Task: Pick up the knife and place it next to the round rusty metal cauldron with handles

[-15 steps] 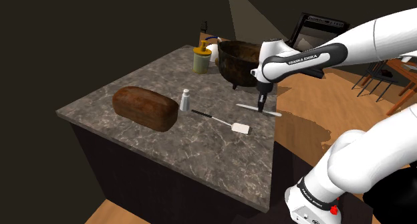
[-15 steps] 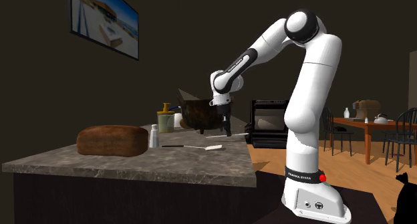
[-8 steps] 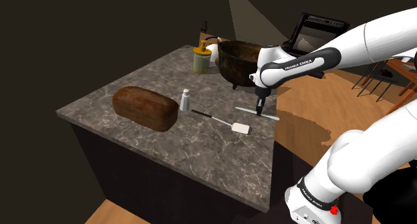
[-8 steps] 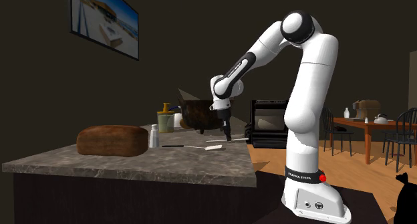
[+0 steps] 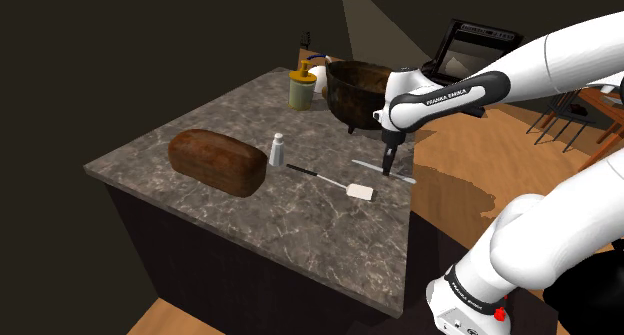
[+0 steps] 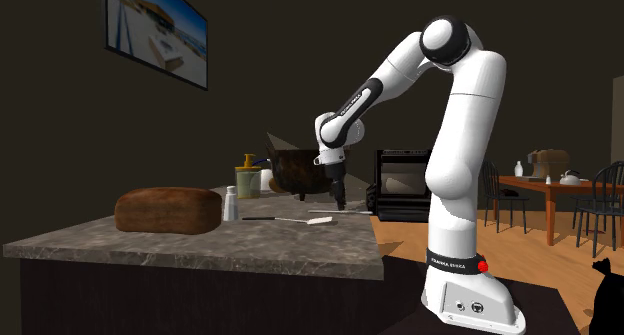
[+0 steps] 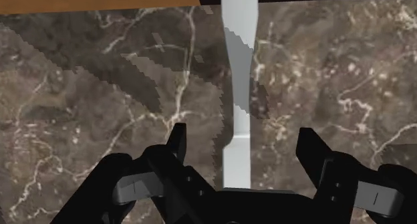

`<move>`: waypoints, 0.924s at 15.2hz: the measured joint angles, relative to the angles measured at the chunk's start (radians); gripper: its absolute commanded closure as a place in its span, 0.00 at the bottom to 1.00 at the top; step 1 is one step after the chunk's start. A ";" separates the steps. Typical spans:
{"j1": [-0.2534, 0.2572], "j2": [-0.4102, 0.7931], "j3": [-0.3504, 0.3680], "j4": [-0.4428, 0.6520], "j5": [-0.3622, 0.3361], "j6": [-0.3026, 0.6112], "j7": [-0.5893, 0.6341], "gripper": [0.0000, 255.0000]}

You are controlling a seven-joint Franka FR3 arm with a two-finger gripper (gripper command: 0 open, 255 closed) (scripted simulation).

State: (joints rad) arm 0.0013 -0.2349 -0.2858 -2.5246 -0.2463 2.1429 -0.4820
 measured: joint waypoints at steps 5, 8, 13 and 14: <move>0.002 -0.018 0.005 0.019 0.003 -0.036 -0.001 0.00; 0.009 -0.047 0.017 0.080 0.012 -0.125 -0.003 0.00; 0.011 -0.052 0.020 0.087 0.014 -0.140 -0.002 0.00; 0.011 -0.052 0.020 0.087 0.014 -0.140 -0.002 0.00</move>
